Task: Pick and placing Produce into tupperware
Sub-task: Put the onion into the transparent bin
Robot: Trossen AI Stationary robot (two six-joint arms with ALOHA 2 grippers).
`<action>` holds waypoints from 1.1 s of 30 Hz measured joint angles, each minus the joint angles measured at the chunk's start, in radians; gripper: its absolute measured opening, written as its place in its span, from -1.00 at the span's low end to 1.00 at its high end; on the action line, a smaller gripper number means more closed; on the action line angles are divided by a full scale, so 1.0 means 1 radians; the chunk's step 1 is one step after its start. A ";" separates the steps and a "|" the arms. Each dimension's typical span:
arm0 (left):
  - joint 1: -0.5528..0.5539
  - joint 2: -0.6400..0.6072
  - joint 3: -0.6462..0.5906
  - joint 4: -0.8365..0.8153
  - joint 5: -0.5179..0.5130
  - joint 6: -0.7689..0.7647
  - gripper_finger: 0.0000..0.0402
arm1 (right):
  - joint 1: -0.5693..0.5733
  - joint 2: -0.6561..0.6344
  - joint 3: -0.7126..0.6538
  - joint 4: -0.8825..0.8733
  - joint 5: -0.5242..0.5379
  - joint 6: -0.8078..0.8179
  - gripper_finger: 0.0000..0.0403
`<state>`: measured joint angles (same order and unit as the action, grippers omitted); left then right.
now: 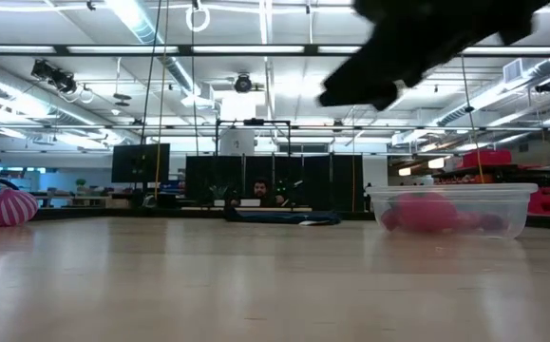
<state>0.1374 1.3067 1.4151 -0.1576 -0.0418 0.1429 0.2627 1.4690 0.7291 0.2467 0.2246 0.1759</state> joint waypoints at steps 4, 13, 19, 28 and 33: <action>0.006 -0.135 0.000 0.001 0.000 0.000 -0.58 | -0.102 0.170 0.105 0.064 -0.051 -0.085 0.07; 0.008 -0.318 -0.001 -0.101 0.000 -0.021 -0.52 | -0.228 0.592 0.625 0.071 -0.222 -0.237 0.31; 0.008 -0.349 0.000 -0.120 -0.004 -0.032 -0.55 | -0.260 0.835 0.976 0.071 -0.333 -0.262 0.31; 0.008 -0.338 0.000 -0.155 -0.004 -0.031 -0.54 | -0.272 1.160 1.424 0.032 -0.408 -0.272 0.34; 0.008 -0.339 -0.001 -0.184 -0.007 -0.029 -0.57 | -0.295 1.270 1.579 0.027 -0.416 -0.282 0.42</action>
<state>0.1452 0.9680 1.4143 -0.3419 -0.0490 0.1142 -0.0326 2.7391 2.3084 0.2734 -0.1916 -0.1062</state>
